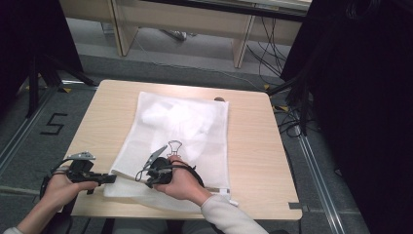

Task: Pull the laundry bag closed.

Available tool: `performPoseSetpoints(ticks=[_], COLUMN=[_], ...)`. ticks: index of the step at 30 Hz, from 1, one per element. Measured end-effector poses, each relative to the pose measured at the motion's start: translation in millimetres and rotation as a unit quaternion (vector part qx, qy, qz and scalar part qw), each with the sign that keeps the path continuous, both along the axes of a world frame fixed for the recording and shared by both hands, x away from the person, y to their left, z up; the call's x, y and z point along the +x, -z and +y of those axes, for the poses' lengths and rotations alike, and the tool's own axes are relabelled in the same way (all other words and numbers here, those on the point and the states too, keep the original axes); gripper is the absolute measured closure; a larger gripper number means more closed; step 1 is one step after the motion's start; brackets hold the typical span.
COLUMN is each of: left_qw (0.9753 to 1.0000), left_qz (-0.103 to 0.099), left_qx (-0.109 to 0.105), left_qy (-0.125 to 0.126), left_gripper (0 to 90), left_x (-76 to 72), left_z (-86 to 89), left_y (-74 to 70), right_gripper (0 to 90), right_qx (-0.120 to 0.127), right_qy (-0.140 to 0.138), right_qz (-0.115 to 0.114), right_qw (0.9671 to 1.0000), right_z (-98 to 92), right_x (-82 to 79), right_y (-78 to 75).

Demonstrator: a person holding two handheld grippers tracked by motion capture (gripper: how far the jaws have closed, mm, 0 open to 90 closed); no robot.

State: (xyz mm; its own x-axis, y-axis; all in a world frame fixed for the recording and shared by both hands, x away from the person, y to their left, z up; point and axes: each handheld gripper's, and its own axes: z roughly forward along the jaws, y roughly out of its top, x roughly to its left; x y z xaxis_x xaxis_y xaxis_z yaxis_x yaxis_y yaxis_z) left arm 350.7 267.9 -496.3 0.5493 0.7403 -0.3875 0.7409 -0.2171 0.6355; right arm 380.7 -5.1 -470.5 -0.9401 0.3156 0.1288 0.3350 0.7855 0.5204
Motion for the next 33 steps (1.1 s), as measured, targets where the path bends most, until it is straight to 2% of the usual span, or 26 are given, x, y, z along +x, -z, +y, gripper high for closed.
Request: performPoseSetpoints(ticks=[5,9,11,14,15,27,33], left_qw=[1.0,1.0,1.0,1.0,1.0,1.0,1.0], left_qz=[0.004,0.002,0.002,0.002,0.002,0.0,0.001], left_qx=[-0.007,-0.003,-0.001,-0.001,-0.002,-0.001,-0.001], left_qy=[-0.002,-0.001,-0.003,-0.004,-0.004,-0.005,-0.006], left_gripper=[85.6,85.6,85.7,85.6,85.6,85.7,85.7], left_x=[0.1,-0.1,-0.3,-0.4,-0.4,-0.7,-0.4], left_z=[-1.1,-0.4,-0.4,-0.2,-0.1,-0.5,-0.2], left_y=[1.1,0.6,0.5,0.5,0.5,1.2,1.4], right_gripper=[82.7,82.7,82.7,82.7,82.7,82.7,82.7], right_qx=[0.001,-0.002,-0.005,-0.004,-0.001,-0.01,-0.006], right_qy=[-0.003,0.001,-0.002,-0.002,-0.005,-0.002,0.0], right_qz=[-0.001,0.001,-0.006,0.001,-0.006,-0.003,-0.003], right_qw=[1.0,1.0,1.0,1.0,1.0,0.9999,1.0], right_z=[-2.2,-2.9,-5.4,-7.4,-8.8,-10.3,-15.6], right_x=[0.9,-0.5,0.4,0.3,1.2,-1.1,-0.8], right_y=[-0.4,-0.9,-2.2,-3.3,-2.9,-2.7,-2.4])
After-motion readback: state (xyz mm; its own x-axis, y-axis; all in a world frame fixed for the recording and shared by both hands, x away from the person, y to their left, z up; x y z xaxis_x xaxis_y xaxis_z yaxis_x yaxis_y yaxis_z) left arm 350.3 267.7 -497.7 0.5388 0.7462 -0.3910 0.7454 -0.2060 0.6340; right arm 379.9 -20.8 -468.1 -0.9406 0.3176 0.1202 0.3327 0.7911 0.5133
